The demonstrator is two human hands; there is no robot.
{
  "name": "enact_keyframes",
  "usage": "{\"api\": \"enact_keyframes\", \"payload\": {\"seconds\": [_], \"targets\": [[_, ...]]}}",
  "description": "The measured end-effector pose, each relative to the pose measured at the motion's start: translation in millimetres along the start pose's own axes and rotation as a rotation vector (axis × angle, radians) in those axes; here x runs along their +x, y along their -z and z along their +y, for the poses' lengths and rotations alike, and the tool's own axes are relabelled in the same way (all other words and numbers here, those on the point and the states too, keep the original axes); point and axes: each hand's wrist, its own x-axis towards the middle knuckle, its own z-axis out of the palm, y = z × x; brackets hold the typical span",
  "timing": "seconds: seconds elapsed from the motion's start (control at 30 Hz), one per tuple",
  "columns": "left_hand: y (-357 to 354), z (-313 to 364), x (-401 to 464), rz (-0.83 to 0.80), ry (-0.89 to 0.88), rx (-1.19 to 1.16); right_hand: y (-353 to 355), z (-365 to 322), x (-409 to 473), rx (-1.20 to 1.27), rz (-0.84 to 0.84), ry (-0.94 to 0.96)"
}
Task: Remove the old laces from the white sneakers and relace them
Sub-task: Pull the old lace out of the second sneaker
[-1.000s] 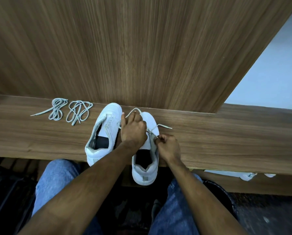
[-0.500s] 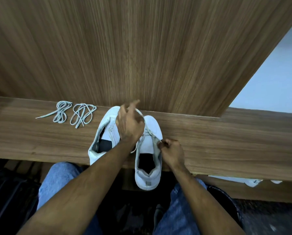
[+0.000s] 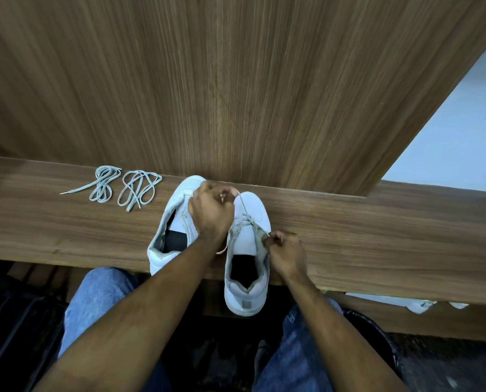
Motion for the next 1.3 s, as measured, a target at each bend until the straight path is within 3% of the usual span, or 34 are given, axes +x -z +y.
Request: {"api": "enact_keyframes", "payload": {"seconds": [0.07, 0.17, 0.27, 0.4, 0.6, 0.7, 0.83, 1.0, 1.07, 1.13, 1.23, 1.3], "targets": [[9.3, 8.4, 10.7, 0.107, 0.113, -0.199, -0.4, 0.7, 0.4, -0.003, 0.008, 0.006], [15.8, 11.4, 19.4, 0.034, 0.132, -0.076, -0.6, 1.9, 1.3, -0.007, 0.018, -0.003], [16.9, 5.0, 5.6, -0.138, 0.065, 0.149, -1.6, 1.6, 1.2, -0.015, 0.017, 0.012], [9.5, -2.3, -19.8, -0.567, 0.085, 0.358, 0.7, -0.4, -0.2, -0.016, 0.014, 0.031], [11.3, -7.9, -27.9, -0.46, 0.228, 0.335, 1.6, -0.4, 4.6, -0.06, 0.002, 0.054], [11.7, -13.8, -30.1, -0.442, 0.282, 0.273, 0.2, -14.6, 4.6, -0.262, -0.005, 0.117], [10.7, -13.2, -33.2, -0.452, 0.282, 0.287, -5.4, -32.1, 8.9, -0.567, -0.04, 0.363], [12.1, -12.2, -36.2, -0.453, 0.274, 0.313, -23.8, -36.1, 18.2, -0.722, -0.142, 0.467], [12.9, -13.9, -36.7, -0.445, 0.282, 0.288, -26.5, -35.2, 23.5, -0.644, -0.114, 0.472], [13.5, -15.8, -36.7, -0.434, 0.288, 0.267, -26.0, -31.6, 30.3, -0.389, -0.057, 0.381], [12.4, -15.7, -38.6, -0.424, 0.282, 0.265, -14.7, -29.6, 35.1, 0.399, 0.025, -0.048], [10.5, -14.6, -41.4, -0.412, 0.274, 0.279, -7.7, -24.2, 34.5, 0.708, 0.038, -0.243]]}}
